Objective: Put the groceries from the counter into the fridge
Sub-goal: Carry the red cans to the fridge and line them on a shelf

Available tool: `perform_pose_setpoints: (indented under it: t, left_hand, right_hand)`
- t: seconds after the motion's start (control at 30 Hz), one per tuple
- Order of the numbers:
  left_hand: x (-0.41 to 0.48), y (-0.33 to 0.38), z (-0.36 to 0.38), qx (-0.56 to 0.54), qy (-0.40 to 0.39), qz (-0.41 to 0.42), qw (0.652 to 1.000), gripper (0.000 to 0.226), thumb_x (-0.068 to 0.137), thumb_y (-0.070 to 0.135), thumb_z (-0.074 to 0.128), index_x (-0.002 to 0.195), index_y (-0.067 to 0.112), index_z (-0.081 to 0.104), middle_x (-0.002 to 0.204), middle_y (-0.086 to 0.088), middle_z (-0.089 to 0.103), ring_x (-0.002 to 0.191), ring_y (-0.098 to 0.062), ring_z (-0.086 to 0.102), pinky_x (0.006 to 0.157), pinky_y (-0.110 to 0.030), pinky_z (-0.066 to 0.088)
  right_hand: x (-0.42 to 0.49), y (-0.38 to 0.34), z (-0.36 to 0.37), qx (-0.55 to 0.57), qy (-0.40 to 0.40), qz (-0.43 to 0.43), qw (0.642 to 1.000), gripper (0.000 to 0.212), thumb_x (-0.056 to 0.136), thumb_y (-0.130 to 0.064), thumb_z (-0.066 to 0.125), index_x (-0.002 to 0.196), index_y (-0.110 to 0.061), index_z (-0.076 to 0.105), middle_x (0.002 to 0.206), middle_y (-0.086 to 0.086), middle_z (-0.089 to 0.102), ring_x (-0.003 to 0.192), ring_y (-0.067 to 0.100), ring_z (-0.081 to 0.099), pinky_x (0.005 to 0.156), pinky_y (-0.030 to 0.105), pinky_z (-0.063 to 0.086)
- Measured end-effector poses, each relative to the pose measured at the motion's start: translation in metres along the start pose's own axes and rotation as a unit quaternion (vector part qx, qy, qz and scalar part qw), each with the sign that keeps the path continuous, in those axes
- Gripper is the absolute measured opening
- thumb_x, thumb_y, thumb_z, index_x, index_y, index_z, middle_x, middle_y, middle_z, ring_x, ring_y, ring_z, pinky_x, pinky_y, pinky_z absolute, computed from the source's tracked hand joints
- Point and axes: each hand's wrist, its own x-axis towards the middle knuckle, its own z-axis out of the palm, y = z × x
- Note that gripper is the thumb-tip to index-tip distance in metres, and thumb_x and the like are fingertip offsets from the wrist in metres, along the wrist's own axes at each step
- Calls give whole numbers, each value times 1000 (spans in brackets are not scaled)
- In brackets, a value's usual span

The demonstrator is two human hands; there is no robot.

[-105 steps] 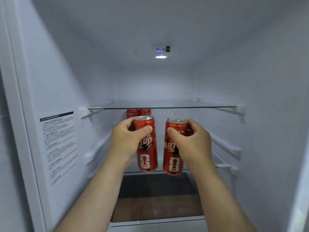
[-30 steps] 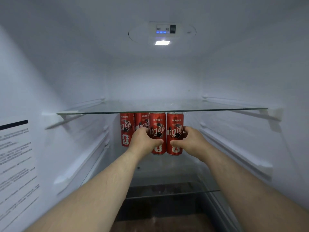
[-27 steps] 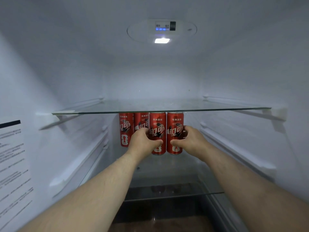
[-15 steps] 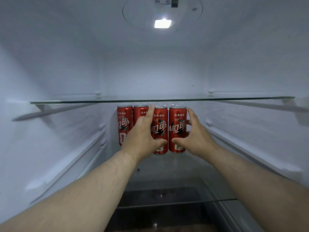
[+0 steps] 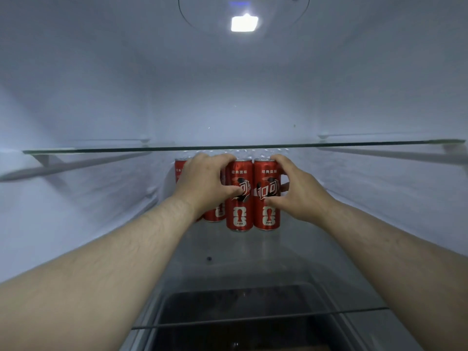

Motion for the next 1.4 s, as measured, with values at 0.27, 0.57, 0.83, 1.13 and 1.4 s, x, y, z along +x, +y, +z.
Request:
perform_pose_setpoints:
  t: [0.27, 0.57, 0.83, 1.13, 1.4]
  left_hand:
    - [18, -2, -3, 21, -32, -12, 999, 60, 72, 56, 77, 125, 33, 62, 114, 11, 69, 108, -13, 63, 104, -41, 40]
    - [21, 0, -2, 50, -25, 3, 998, 59, 75, 56, 75, 126, 31, 60, 116, 11, 67, 114, -14, 56, 106, -40, 32]
    - [24, 0, 4, 54, -42, -26, 997, 60, 76, 55, 75, 129, 31, 58, 118, 5, 65, 119, -21, 48, 102, -42, 37]
    - [29, -1, 6, 59, -48, -11, 997, 58, 76, 51, 76, 127, 28, 61, 116, 4, 68, 113, -18, 55, 99, -41, 44]
    - [30, -4, 11, 75, -53, -18, 996, 64, 77, 54, 74, 134, 31, 55, 120, 1, 64, 117, -21, 50, 98, -44, 45]
  right_hand:
    - [10, 4, -3, -14, -27, 18, 999, 84, 79, -22, 82, 141, -40, 28, 127, -6, 56, 91, 10, 64, 78, 30, 56]
    - [14, 1, 8, -30, -5, 21, 999, 85, 77, -20, 81, 141, -30, 25, 107, -8, 52, 86, 12, 59, 67, 22, 48]
    - [20, 5, 11, -28, -6, 27, 999, 85, 78, -18, 81, 141, -32, 25, 123, 1, 59, 93, 15, 62, 77, 31, 57]
    - [26, 13, 12, -6, -13, 27, 1000, 83, 78, -17, 80, 138, -34, 26, 118, -5, 57, 100, 16, 63, 80, 34, 57]
    - [29, 15, 16, -12, -13, 34, 999, 89, 79, -17, 80, 144, -32, 22, 132, 3, 57, 107, 22, 64, 85, 39, 58]
